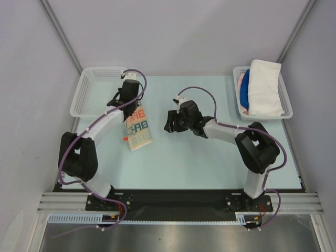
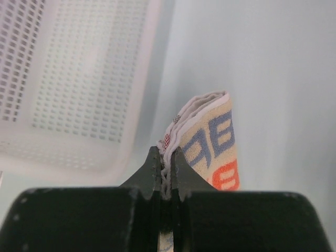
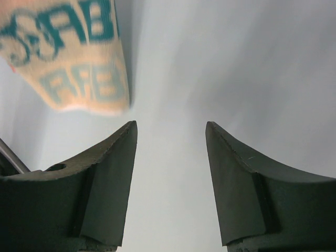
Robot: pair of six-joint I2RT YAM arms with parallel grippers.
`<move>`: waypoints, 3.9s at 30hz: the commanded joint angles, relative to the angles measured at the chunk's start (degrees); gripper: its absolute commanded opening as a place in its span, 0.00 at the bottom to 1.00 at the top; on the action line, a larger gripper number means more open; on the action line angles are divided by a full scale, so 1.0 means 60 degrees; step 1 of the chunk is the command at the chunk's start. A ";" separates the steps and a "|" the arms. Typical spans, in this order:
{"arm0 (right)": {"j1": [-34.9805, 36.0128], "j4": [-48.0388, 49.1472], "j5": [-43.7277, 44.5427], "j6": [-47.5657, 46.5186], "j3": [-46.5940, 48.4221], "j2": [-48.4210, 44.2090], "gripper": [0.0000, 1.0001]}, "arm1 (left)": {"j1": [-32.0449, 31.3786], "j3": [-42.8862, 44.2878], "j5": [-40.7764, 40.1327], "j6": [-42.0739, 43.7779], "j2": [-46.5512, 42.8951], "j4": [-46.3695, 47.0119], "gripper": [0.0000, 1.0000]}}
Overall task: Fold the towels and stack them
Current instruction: Neatly place the folded towel into the bin, then grab crumpled towel
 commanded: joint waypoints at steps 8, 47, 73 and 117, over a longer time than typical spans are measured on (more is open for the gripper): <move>0.0498 0.0378 0.0323 -0.0244 -0.0708 -0.1048 0.60 | 0.0647 0.0816 -0.0767 -0.0080 0.0414 0.0116 0.00; 0.1362 0.0202 0.0323 -0.0566 -0.1045 -0.0872 0.59 | 0.3738 -0.0915 0.2073 0.2614 -0.1274 0.4876 0.00; 0.1626 0.0056 -0.0219 -0.0610 -0.1148 -0.1297 0.59 | 0.4118 0.2262 0.3275 0.3684 0.3209 0.6898 0.00; -0.1199 -0.2492 0.1612 -0.0508 0.0155 -0.4224 0.62 | -0.2073 0.0200 0.1533 -0.1619 -0.2281 0.1276 0.65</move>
